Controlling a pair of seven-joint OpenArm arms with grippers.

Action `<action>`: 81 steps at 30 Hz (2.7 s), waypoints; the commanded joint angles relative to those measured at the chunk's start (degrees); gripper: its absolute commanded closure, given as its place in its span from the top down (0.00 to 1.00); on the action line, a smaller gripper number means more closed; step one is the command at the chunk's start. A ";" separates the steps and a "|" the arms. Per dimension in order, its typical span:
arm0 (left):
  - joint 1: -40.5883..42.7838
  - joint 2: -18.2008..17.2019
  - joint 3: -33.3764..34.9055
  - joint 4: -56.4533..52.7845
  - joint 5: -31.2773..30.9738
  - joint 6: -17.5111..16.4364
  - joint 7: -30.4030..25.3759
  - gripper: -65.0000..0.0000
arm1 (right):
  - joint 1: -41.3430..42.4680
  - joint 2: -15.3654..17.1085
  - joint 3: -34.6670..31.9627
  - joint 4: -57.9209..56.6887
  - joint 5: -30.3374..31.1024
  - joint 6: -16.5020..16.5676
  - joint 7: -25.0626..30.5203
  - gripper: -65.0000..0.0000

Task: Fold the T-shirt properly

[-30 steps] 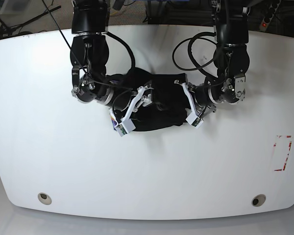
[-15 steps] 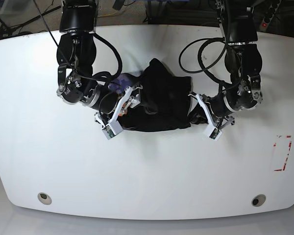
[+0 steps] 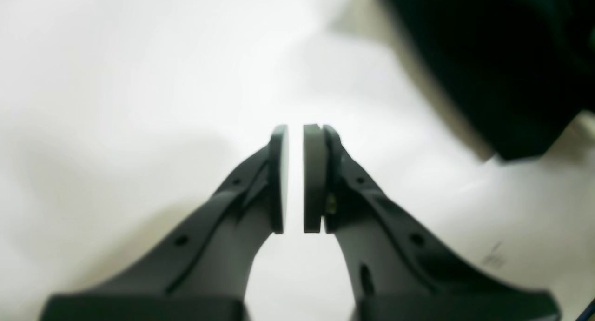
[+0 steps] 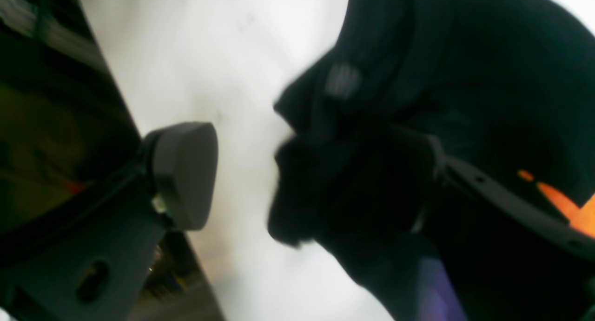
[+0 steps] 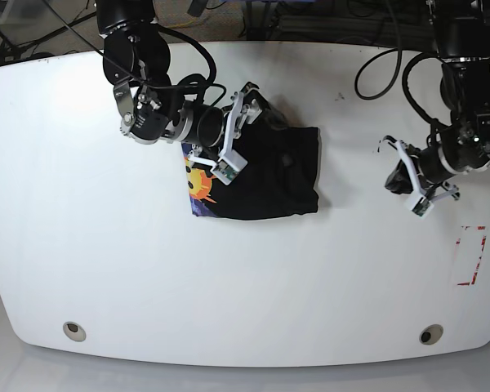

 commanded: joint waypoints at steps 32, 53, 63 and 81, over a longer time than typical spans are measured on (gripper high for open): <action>4.26 -1.92 -5.39 -2.18 -0.27 -0.06 -4.68 0.07 | -0.54 -1.74 -16.17 -0.40 -42.49 -0.11 21.35 0.00; 7.24 -0.34 -3.89 1.16 -0.36 -0.06 -4.77 0.07 | 10.54 -15.81 -16.26 -12.00 -42.49 0.51 18.10 0.23; 6.63 -0.16 -3.28 7.93 -0.36 -0.06 -4.59 0.07 | 10.45 -13.96 -15.20 -10.59 -37.92 0.15 18.18 0.80; -0.14 11.00 19.84 11.80 6.94 -0.06 -4.50 0.07 | 14.58 -0.60 12.58 -18.16 -11.46 0.51 17.92 0.39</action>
